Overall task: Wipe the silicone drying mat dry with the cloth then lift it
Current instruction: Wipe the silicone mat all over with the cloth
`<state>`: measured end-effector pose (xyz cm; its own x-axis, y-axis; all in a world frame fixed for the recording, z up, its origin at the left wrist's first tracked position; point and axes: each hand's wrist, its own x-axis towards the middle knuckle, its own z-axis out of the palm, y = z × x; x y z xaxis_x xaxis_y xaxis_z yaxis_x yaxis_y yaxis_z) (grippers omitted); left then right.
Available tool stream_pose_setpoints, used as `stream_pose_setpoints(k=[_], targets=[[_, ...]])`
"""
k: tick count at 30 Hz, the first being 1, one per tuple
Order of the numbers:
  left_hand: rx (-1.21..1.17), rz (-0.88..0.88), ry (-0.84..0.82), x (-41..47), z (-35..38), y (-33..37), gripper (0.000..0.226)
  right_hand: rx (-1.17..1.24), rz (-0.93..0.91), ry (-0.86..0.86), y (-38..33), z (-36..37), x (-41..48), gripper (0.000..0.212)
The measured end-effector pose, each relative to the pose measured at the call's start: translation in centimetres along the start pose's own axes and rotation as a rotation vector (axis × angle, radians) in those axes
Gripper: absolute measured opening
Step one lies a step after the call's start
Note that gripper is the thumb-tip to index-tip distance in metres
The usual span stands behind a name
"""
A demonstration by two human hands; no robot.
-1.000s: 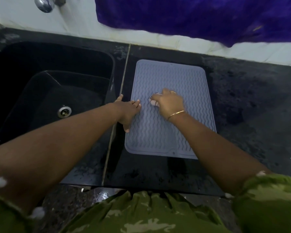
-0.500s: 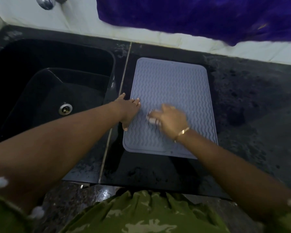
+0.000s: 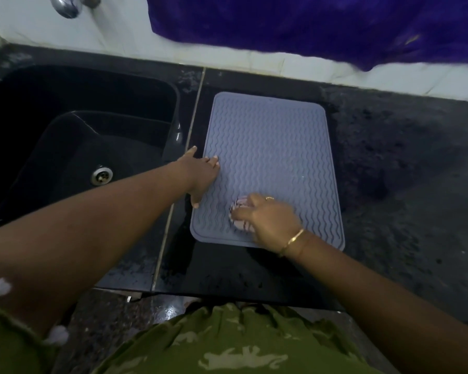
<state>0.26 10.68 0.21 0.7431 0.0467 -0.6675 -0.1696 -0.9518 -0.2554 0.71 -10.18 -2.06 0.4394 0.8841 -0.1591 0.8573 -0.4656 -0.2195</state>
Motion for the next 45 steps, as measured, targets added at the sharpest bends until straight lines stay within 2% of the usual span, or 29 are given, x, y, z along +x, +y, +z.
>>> stream_pose_setpoints(k=[2, 4, 6, 8, 10, 11, 13, 15, 17, 19, 21, 23, 27, 32, 36, 38, 41, 45], targets=[[-0.027, 0.009, -0.002, 0.1, 0.1, -0.3, 0.117, 0.166, 0.043, -0.019, 0.6, -0.6, -0.2, 0.037], [-0.104, 0.024, -0.027, 0.1, 0.0, -0.6, 0.114, 0.559, 0.17, 0.009, 1.5, -2.0, 0.7, 0.032], [-0.261, 0.023, -0.06, 0.2, -0.8, -1.2, 0.107, 0.935, 0.335, 0.107, 2.6, -3.8, 2.2, 0.021], [-0.34, -0.013, -0.056, 0.5, -2.3, -1.7, 0.093, 1.076, 0.456, 0.214, 4.1, -5.3, 4.3, 0.017], [-0.328, -0.08, 0.011, 1.0, -3.4, -1.6, 0.084, 1.117, 0.527, 0.232, 5.6, -6.8, 6.6, 0.032], [-0.333, -0.113, 0.055, 1.2, -3.7, -1.3, 0.089, 1.129, 0.543, 0.22, 6.4, -7.6, 7.7, 0.037], [-0.342, -0.127, 0.091, 1.7, -3.6, -0.4, 0.116, 1.044, 0.544, 0.203, 8.4, -8.7, 9.6, 0.042], [-0.293, -0.074, 0.068, 2.3, -3.1, 0.6, 0.133, 0.794, 0.6, 0.247, 10.4, -8.8, 11.0, 0.047], [-0.276, -0.061, 0.04, 3.0, -3.1, 0.8, 0.14, 0.566, 0.678, 0.391, 11.2, -8.2, 11.9, 0.046], [-0.262, -0.063, 0.032, 3.7, -3.4, 0.5, 0.146, 0.488, 0.628, 0.458, 10.3, -6.8, 12.7, 0.048], [-0.226, -0.06, 0.017, 4.2, -4.0, 0.4, 0.15, 0.432, 0.551, 0.328, 8.9, -4.4, 13.4, 0.058], [-0.184, -0.052, -0.002, 4.7, -4.2, 0.3, 0.155, 0.22, 0.532, 0.214, 8.2, -2.0, 13.3, 0.063], [-0.166, -0.048, -0.019, 5.3, -3.7, -0.1, 0.16, -0.066, 0.476, 0.328, 10.3, -1.3, 13.9, 0.046], [-0.18, -0.026, -0.061, 6.4, -3.5, -0.5, 0.162, -0.095, 0.528, 0.312, 15.7, -4.0, 16.2, 0.047], [-0.19, 0.008, -0.075, 6.8, -3.4, -0.9, 0.163, -0.059, 0.674, 0.362, 13.9, -5.2, 20.7, 0.034], [-0.181, 0.02, -0.091, 6.9, -3.6, -1.0, 0.163, -0.079, 0.588, 0.388, 11.6, -5.3, 23.2, 0.031], [-0.187, 0.03, -0.096, 6.9, -3.8, -1.1, 0.163, -0.035, 0.397, 0.381, 9.8, -5.4, 25.1, 0.04], [-0.211, 0.04, -0.077, 6.6, -3.5, -1.1, 0.161, -0.01, 0.255, 0.341, 13.2, -5.3, 23.5, 0.035]])
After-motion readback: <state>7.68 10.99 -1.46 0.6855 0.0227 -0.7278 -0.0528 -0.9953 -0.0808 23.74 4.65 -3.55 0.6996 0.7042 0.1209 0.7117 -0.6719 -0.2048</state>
